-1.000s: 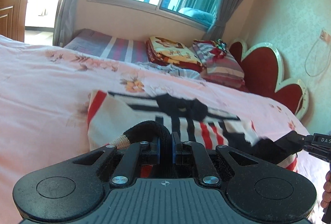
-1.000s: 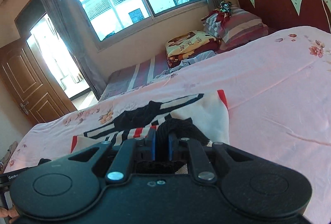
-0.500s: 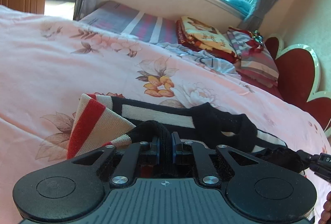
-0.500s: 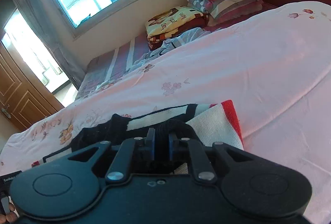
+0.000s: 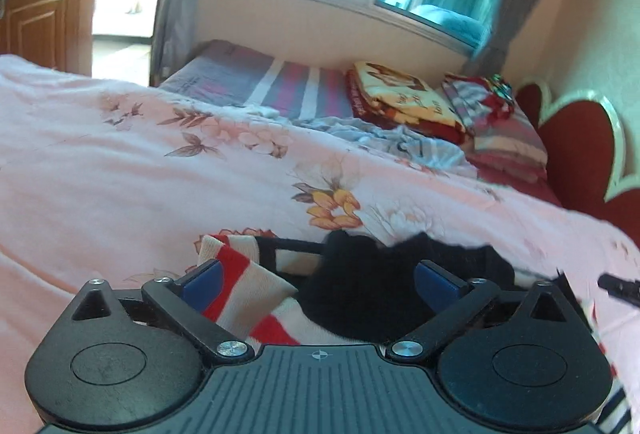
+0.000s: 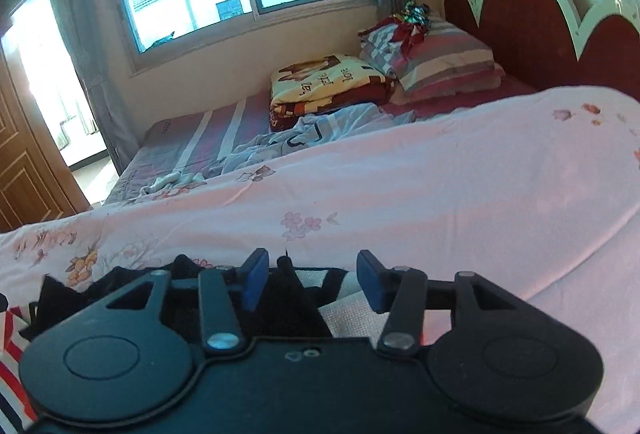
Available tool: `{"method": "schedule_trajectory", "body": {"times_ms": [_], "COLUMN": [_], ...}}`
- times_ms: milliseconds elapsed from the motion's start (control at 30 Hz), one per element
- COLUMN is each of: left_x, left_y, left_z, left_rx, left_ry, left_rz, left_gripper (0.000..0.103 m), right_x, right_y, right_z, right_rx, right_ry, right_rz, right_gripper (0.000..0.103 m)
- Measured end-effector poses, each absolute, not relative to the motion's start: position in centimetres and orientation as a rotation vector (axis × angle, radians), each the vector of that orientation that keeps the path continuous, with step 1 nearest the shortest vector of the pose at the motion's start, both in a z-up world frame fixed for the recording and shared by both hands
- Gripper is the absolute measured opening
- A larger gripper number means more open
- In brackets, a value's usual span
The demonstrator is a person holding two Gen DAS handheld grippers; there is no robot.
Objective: Fold small clothes
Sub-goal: 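Lift the hem with both tools and fold it over the collar, then release the hem with both tools and pull them back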
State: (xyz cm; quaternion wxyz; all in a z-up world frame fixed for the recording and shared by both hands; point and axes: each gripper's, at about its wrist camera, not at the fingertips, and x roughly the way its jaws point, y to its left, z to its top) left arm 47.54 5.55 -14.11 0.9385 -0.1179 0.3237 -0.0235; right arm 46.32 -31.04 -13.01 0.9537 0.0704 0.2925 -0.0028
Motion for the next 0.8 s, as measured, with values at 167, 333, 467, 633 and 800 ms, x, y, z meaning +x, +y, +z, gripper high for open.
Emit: {"method": "schedule_trajectory", "body": {"times_ms": [167, 333, 467, 633, 800], "left_x": [46.8, 46.3, 43.3, 40.7, 37.9], "left_y": [1.7, 1.7, 2.8, 3.6, 2.4], "left_z": [-15.2, -17.6, -18.3, -17.5, -16.3], "left_rx": [-0.075, -0.045, -0.016, -0.036, 0.041], "left_ry": [0.691, 0.704, 0.676, 0.682, 0.621], "left_rz": [-0.175, -0.118, -0.085, -0.061, -0.081], "left_gripper": [0.074, 0.067, 0.066, 0.065, 0.066], "right_x": [46.4, 47.5, 46.8, 44.9, 41.3], "right_y": [-27.1, -26.2, -27.3, -26.5, -23.4], "right_z": [-14.9, -17.2, -17.5, -16.1, -15.0], "right_rx": [-0.013, -0.091, -0.107, -0.079, -0.085], "right_ry": [0.673, 0.722, 0.692, 0.677, 0.65], "right_rz": [0.073, 0.033, 0.005, 0.013, 0.132], "right_gripper": [0.035, 0.036, 0.038, 0.038, 0.039]}}
